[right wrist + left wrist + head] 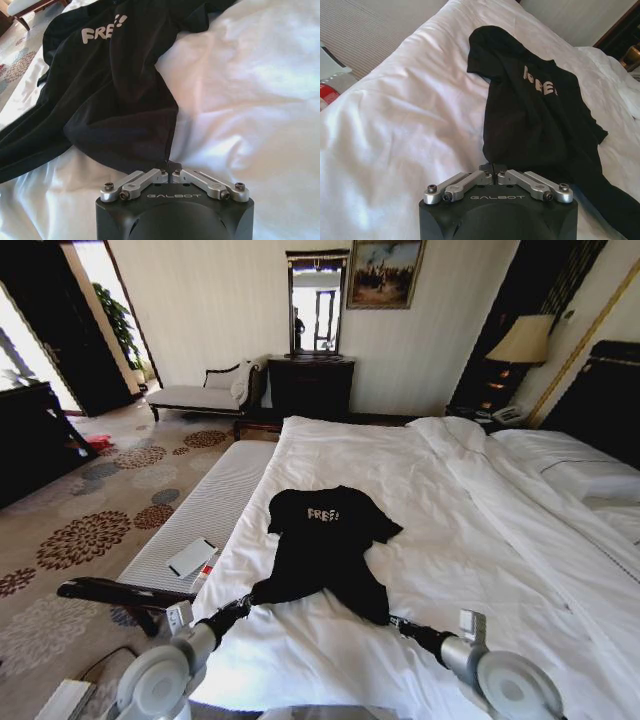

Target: Fold the clothes on the bed.

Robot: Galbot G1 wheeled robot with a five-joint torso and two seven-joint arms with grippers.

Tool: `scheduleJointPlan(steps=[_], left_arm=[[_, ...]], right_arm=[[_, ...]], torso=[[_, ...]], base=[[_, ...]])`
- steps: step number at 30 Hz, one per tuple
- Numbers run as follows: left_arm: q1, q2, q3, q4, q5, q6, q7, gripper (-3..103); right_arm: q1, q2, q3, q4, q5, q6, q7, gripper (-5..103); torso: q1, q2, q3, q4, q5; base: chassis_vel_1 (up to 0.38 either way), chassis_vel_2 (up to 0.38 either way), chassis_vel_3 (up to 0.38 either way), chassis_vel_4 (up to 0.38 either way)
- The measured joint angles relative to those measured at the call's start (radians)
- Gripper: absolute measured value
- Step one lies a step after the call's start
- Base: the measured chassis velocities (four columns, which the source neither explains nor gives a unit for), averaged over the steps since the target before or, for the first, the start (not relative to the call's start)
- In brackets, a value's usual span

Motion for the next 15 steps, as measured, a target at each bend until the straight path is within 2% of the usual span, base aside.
scheduleJointPlan(steps=[2,5,15], left_arm=[[0.059,0.011,-0.072,-0.023,-0.023,0.000,0.008,0],[0.081,0.014,-0.102,-0.032,-0.034,0.001,0.015,0],[0.085,0.015,-0.109,-0.034,-0.038,0.002,0.017,0]], right_arm=[[-0.034,0.005,0.027,0.015,-0.016,-0.001,-0.003,0],[-0.049,0.008,0.038,0.019,-0.026,-0.002,-0.006,0],[-0.051,0.009,0.039,0.019,-0.028,-0.003,-0.007,0]], torso=[[0.000,0.000,0.000,0.0000,0.0003],[0.000,0.000,0.000,-0.0002,-0.0001],[0.000,0.000,0.000,-0.0001,0.0000]], base=[[0.000,0.000,0.000,0.000],[0.000,0.000,0.000,0.000],[0.000,0.000,0.000,0.000]])
